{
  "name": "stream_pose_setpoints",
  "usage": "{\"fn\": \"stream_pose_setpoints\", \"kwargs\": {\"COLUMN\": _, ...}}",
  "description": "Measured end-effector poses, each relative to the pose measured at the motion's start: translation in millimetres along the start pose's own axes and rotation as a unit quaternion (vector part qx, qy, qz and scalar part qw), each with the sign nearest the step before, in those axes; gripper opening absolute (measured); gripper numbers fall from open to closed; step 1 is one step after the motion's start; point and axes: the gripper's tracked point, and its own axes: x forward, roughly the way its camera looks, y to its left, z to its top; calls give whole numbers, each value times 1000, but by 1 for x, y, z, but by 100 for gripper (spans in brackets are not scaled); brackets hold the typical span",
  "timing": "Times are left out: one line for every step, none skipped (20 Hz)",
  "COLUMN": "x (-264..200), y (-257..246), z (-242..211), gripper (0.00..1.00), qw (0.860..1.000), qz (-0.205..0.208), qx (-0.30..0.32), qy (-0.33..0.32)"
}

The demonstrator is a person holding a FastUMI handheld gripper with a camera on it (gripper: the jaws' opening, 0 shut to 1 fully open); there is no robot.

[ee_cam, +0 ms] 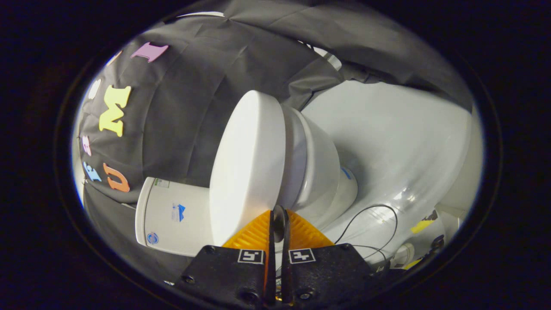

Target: Open the toilet lid.

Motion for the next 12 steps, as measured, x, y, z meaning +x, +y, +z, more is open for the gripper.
{"fn": "stream_pose_setpoints", "kwargs": {"x": -2, "y": 2, "z": 1, "gripper": 8, "qw": 1000, "qz": 2, "qx": -2, "qy": -3}}
{"fn": "stream_pose_setpoints", "kwargs": {"x": -4, "y": 10, "z": -1, "gripper": 8, "qw": 1000, "qz": 3, "qx": -1, "qy": -4}}
{"fn": "stream_pose_setpoints", "kwargs": {"x": -6, "y": 14, "z": 0, "gripper": 8, "qw": 1000, "qz": 4, "qx": -1, "qy": -7}}
{"fn": "stream_pose_setpoints", "kwargs": {"x": -7, "y": 19, "z": 1, "gripper": 7, "qw": 1000, "qz": 7, "qx": -2, "qy": -10}}
{"fn": "stream_pose_setpoints", "kwargs": {"x": -10, "y": 21, "z": 2, "gripper": 7, "qw": 1000, "qz": 9, "qx": -5, "qy": -13}}
{"fn": "stream_pose_setpoints", "kwargs": {"x": -11, "y": 24, "z": 2, "gripper": 6, "qw": 1000, "qz": 11, "qx": -8, "qy": -16}}
{"fn": "stream_pose_setpoints", "kwargs": {"x": -12, "y": 27, "z": 3, "gripper": 5, "qw": 1000, "qz": 11, "qx": -13, "qy": -19}}
{"fn": "stream_pose_setpoints", "kwargs": {"x": -14, "y": 29, "z": 3, "gripper": 5, "qw": 1000, "qz": 11, "qx": -16, "qy": -22}}
{"fn": "stream_pose_setpoints", "kwargs": {"x": -16, "y": 32, "z": 4, "gripper": 5, "qw": 999, "qz": 10, "qx": -21, "qy": -25}}
{"fn": "stream_pose_setpoints", "kwargs": {"x": -18, "y": 36, "z": 4, "gripper": 5, "qw": 999, "qz": 11, "qx": -19, "qy": -27}}
{"fn": "stream_pose_setpoints", "kwargs": {"x": -20, "y": 41, "z": 5, "gripper": 4, "qw": 999, "qz": 12, "qx": -18, "qy": -31}}
{"fn": "stream_pose_setpoints", "kwargs": {"x": -20, "y": 45, "z": 5, "gripper": 4, "qw": 999, "qz": 13, "qx": -21, "qy": -34}}
